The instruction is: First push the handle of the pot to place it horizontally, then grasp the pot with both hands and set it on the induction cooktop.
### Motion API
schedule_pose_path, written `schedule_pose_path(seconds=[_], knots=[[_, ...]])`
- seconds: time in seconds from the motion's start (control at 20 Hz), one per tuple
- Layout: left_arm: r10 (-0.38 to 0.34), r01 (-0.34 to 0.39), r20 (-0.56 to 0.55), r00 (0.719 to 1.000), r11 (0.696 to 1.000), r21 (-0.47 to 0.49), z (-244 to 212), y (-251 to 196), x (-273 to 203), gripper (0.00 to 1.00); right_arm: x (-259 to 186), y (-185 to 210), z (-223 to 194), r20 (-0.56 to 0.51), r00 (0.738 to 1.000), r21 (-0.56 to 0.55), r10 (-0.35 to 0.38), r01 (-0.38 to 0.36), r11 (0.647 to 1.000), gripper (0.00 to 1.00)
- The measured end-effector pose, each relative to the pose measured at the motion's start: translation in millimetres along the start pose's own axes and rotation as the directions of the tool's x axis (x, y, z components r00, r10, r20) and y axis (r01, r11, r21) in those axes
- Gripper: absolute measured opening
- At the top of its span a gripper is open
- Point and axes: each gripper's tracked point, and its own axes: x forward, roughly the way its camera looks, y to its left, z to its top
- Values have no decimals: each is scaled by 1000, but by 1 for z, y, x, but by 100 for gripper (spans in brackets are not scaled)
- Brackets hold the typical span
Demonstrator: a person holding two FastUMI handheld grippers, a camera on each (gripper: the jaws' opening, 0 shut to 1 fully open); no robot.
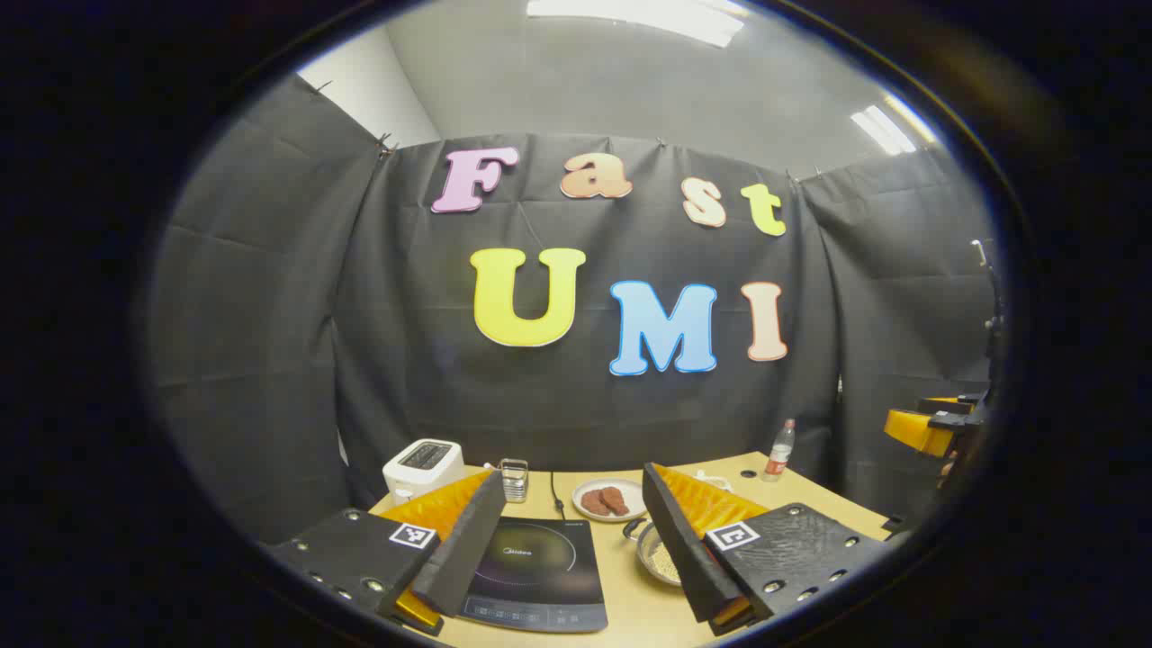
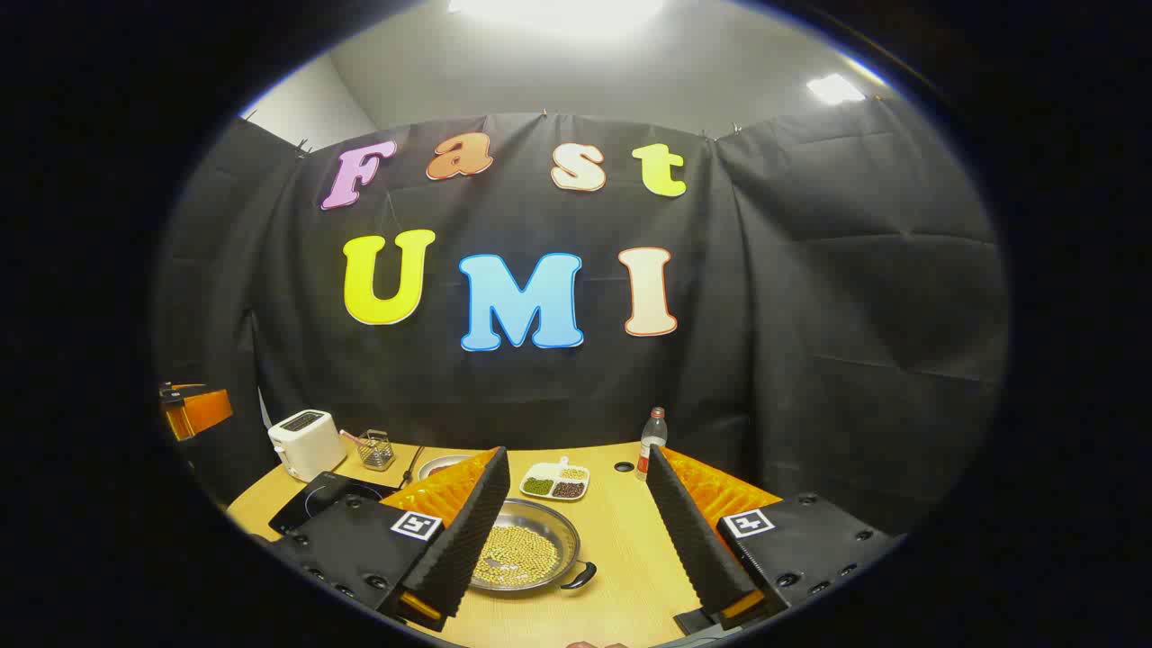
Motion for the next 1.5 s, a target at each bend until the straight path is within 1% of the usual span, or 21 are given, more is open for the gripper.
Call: schedule_pose_path(seconds=[0.05,0.1,0.35,0.4,0.55,0.8,0.85,0.95,1.1,1.15,1.2,1.25,1.35,1.4,1.45,1.5], knots=[[-5,5,-1,1000,1000,0,-2,-1,0,93,-2,1,0,-1,1000,-4,4,-4,1000,97],[-8,8,-3,1000,1000,4,-3,-2,1,89,-2,2,-1,-5,1000,-9,6,-6,1000,97],[-7,7,-6,1000,1000,13,-8,-1,-5,89,-8,5,-6,-20,1000,-6,15,-15,1000,98],[-6,6,-11,1000,1000,12,-11,0,-6,93,-10,6,-8,-22,1000,-3,15,-16,1000,98],[4,-4,-23,1000,1000,8,-19,3,-11,93,-13,5,-13,-32,999,6,14,-14,1000,97],[-1,1,-42,999,1000,2,-30,-2,-15,93,-14,4,-22,-60,998,2,18,-18,1000,98],[-2,2,-44,999,1000,5,-30,-2,-14,89,-13,5,-23,-67,997,5,23,-23,1000,98],[-2,2,-46,999,1000,9,-32,-3,-14,89,-10,10,-25,-78,996,10,34,-33,999,98],[-4,4,-49,999,1000,1,-34,-3,-14,96,-6,18,-26,-90,994,2,56,-56,998,98],[-3,3,-51,999,1000,-3,-37,-2,-12,89,-4,20,-26,-95,993,-2,62,-63,998,98],[-4,4,-55,998,1000,-8,-39,-2,-11,90,-3,23,-26,-98,993,-5,70,-71,997,93],[-4,4,-56,998,1000,-12,-41,-1,-11,90,-2,25,-25,-101,992,-9,79,-80,997,98],[-4,3,-57,998,1000,-20,-43,1,-10,96,0,31,-26,-111,989,-18,96,-99,995,98],[15,-16,-58,998,1000,-17,-44,4,-9,90,1,32,-27,-116,988,-27,103,-107,994,98],[38,-39,-53,998,999,-13,-44,11,-9,93,1,34,-27,-119,986,-33,115,-120,992,93],[47,-47,-48,998,999,-14,-44,12,-9,93,2,37,-28,-126,984,-39,125,-131,991,98]])
